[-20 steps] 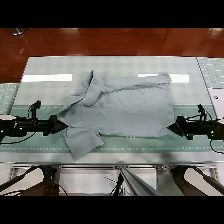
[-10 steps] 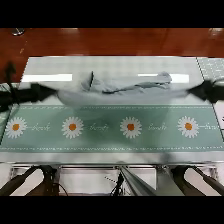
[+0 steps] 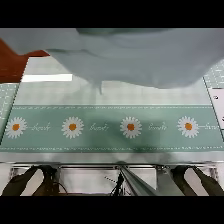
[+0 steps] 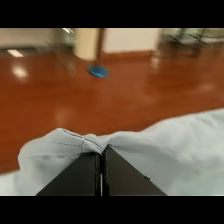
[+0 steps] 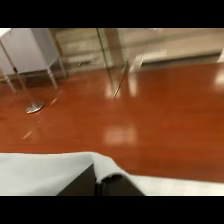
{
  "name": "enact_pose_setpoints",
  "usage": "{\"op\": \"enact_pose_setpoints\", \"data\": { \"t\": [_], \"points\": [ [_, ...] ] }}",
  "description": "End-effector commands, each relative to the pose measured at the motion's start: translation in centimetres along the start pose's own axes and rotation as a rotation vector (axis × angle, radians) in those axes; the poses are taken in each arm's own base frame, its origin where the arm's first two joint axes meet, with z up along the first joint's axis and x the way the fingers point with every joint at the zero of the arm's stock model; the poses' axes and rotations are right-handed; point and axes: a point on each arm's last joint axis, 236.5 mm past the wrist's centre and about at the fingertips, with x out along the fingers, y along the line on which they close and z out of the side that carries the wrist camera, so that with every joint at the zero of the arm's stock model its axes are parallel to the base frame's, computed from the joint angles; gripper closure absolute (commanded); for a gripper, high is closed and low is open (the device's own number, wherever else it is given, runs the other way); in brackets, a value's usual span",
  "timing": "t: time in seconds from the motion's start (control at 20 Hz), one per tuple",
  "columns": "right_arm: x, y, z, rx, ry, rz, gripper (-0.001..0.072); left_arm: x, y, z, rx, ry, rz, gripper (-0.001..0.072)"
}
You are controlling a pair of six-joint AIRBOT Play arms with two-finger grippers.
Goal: Fold the shirts.
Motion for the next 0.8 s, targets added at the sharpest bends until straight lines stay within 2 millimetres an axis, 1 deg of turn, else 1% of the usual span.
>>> {"op": "enact_pose_setpoints", "data": {
  "t": [0.0,0.1,0.2,0.25,0.3,0.35,0.4,0.5,0.6,0.7,0.75],
  "points": [
    [-7.3,3.3,0.8,-0.107,-0.078,-0.184,0.0685,-8.9,-2.4,4.4,0.175,-0.148,0.24,0.0688],
    [-10.5,3.7,0.2,-0.129,-0.101,-0.291,0.0685,-12.8,-3.4,4.5,0.209,-0.191,0.333,0.0688],
    [-12.7,4.9,-0.3,-0.145,-0.124,-0.328,0.0684,-15.6,-4.6,4.3,0.219,-0.226,0.379,0.0688],
    [-13.3,5.4,-0.7,-0.149,-0.128,-0.332,0.0684,-16.4,-5.3,4.3,0.231,-0.242,0.377,0.0688],
    [-13.6,5.7,-0.9,-0.145,-0.126,-0.33,0.0684,-17.1,-5.7,4.3,0.239,-0.252,0.377,0.0688],
    [-13.5,5.7,-1.2,-0.138,-0.117,-0.329,0.0684,-17.2,-5.5,4.2,0.24,-0.25,0.381,0.0688],
    [-13.3,5.4,-1.4,-0.131,-0.107,-0.33,0.0684,-17.0,-4.8,3.9,0.234,-0.233,0.389,0.0688],
    [-12.1,4.0,-2.5,-0.096,-0.061,-0.331,0.0684,-14.9,-3.0,2.3,0.189,-0.168,0.387,0.0688],
    [-10.1,1.8,-4.2,-0.062,0.008,-0.332,0.0684,-11.9,-0.9,0.3,0.116,-0.096,0.367,0.0688],
    [-7.4,-0.4,-6.7,-0.011,0.106,-0.298,0.0685,-7.6,0.5,-2.8,0.024,0.009,0.285,0.0688],
    [-5.9,-1.2,-8.1,0.021,0.157,-0.265,0.0685,-5.0,0.7,-5.0,-0.017,0.077,0.208,0.0688]
  ]
}}
